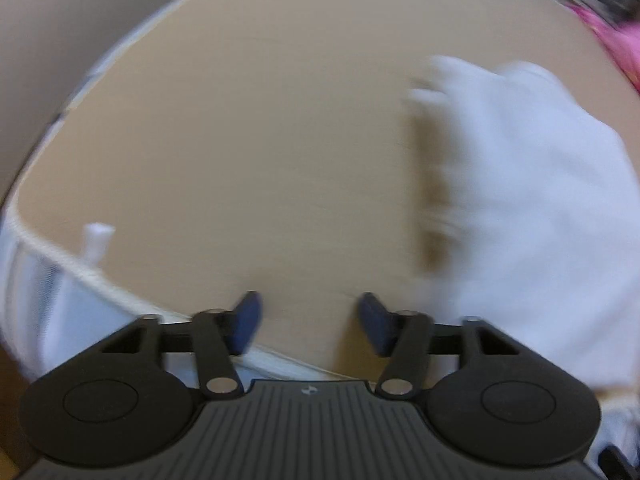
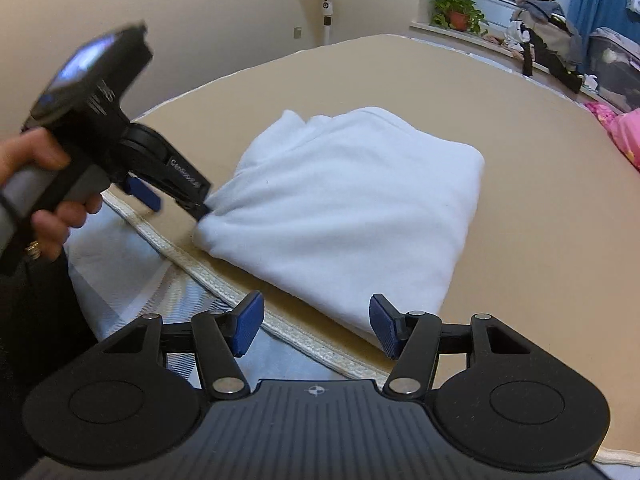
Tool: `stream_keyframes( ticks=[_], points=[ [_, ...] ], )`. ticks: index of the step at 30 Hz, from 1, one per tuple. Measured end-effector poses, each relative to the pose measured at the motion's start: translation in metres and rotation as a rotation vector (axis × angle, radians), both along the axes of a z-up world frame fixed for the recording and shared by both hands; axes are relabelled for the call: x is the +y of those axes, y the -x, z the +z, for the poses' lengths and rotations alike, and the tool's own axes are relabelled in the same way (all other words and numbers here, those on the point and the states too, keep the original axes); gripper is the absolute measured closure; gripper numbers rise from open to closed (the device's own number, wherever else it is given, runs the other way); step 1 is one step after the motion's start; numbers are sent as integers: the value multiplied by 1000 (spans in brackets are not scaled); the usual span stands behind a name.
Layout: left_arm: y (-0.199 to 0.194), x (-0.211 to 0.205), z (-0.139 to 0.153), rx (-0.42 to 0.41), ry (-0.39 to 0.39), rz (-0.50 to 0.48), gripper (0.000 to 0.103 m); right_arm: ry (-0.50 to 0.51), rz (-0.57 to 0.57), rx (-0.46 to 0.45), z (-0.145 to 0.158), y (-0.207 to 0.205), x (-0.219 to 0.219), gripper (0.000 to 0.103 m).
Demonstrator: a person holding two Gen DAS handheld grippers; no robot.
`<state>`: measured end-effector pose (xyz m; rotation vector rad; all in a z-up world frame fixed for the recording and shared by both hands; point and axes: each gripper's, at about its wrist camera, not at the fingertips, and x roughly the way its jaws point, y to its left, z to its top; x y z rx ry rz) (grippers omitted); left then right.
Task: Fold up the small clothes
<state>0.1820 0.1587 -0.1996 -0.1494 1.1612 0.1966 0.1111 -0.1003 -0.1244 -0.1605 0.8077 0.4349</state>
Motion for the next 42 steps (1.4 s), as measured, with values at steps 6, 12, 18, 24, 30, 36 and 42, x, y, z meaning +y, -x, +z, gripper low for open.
stream_keyframes(
  ticks=[6, 12, 18, 24, 30, 36, 42],
  points=[
    [10, 19, 19, -31, 106, 45, 30, 0, -50, 6, -4, -16, -10, 43],
    [27, -9, 42, -90, 224, -68, 14, 34, -111, 98, -29, -46, -12, 43],
    [9, -27, 17, 45, -215, -44, 11, 48, -113, 126, -23, -39, -15, 42],
    [45, -7, 57, -18, -64, 32, 9, 33, -95, 22, 20, -4, -34, 32],
    [80, -36, 94, -65, -24, -1, 9, 18, -147, -64, 49, 22, -42, 22],
    [107, -60, 114, -101, -17, -25, 4, -7, -154, -93, 64, 44, -49, 19],
    [119, -77, 124, -136, -62, -52, 1, -6, -169, -110, 65, 54, -55, 17]
  ],
)
